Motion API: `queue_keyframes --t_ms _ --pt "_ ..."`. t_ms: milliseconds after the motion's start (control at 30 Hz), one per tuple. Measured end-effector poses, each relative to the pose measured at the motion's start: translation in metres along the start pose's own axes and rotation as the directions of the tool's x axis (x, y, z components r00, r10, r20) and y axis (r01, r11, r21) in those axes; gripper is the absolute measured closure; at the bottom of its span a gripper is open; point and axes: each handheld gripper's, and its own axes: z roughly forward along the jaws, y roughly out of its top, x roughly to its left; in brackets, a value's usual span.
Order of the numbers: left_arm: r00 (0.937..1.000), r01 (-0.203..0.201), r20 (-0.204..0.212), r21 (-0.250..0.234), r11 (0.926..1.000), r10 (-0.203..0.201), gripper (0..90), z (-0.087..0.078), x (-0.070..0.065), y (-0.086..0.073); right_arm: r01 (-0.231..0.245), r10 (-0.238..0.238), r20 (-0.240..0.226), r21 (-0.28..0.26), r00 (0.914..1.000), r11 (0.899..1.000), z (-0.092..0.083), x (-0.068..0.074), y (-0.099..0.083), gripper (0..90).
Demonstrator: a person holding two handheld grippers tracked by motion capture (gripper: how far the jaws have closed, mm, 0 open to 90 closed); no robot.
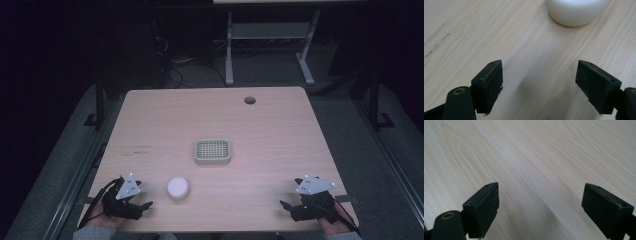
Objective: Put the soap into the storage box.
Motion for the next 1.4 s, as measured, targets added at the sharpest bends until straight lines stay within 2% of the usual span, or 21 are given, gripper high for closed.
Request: queue_keyframes --t_ms 100,167,333,567,700,767,900,1100,1267,1400 --pt "1.0000 -0.008 0.004 0.002 1.0000 0.008 21.8 0.001 -0.001 0.002 -0.015 0.015 -0.004 -0.004 0.9999 1.000 -0.001 0.001 -0.001 13.9" --pt "0.9996 0.002 0.027 -0.004 1.0000 -0.002 21.8 0.002 -0.001 0.003 -0.009 0.009 0.004 0.001 1.0000 1.000 -0.002 0.001 -0.001 13.9" --pt "0.9973 -0.027 0.069 0.014 0.9995 0.026 22.1 0.004 -0.003 0.006 -0.003 0.003 0.006 0.004 1.0000 1.000 -0.002 0.002 0.000 13.9" --pt "0.9959 -0.057 0.071 0.011 0.9983 0.056 22.1 0.003 -0.008 0.014 -0.001 0.001 0.003 0.005 1.0000 1.000 -0.002 0.004 0.001 14.0" --pt "0.9937 -0.070 0.089 0.015 0.9974 0.069 22.0 0.004 -0.009 0.017 0.000 0.000 0.002 0.006 1.0000 1.000 -0.001 0.004 0.001 13.9" --pt "0.9911 -0.092 0.099 0.028 0.9953 0.089 21.7 0.005 -0.009 0.020 -0.004 0.004 0.005 0.007 1.0000 1.000 -0.001 0.004 0.001 13.9" --pt "0.9885 -0.106 0.112 0.037 0.9937 0.101 20.5 0.007 -0.009 0.025 -0.014 0.014 0.005 0.008 0.9999 1.000 0.000 0.004 0.001 13.9" --pt "0.9824 -0.142 0.133 0.074 0.9870 0.132 20.4 0.011 -0.011 0.032 -0.011 0.011 0.004 0.006 0.9999 1.000 0.000 0.004 0.001 13.9" --pt "0.9791 -0.156 0.145 0.088 0.9838 0.143 20.4 0.012 -0.011 0.039 -0.005 0.005 0.003 0.007 1.0000 1.000 0.000 0.004 0.001 13.9" --pt "0.9747 -0.180 0.152 0.101 0.9783 0.164 20.0 0.010 -0.009 0.047 -0.006 0.006 0.003 0.005 1.0000 1.000 0.000 0.004 0.001 13.9"
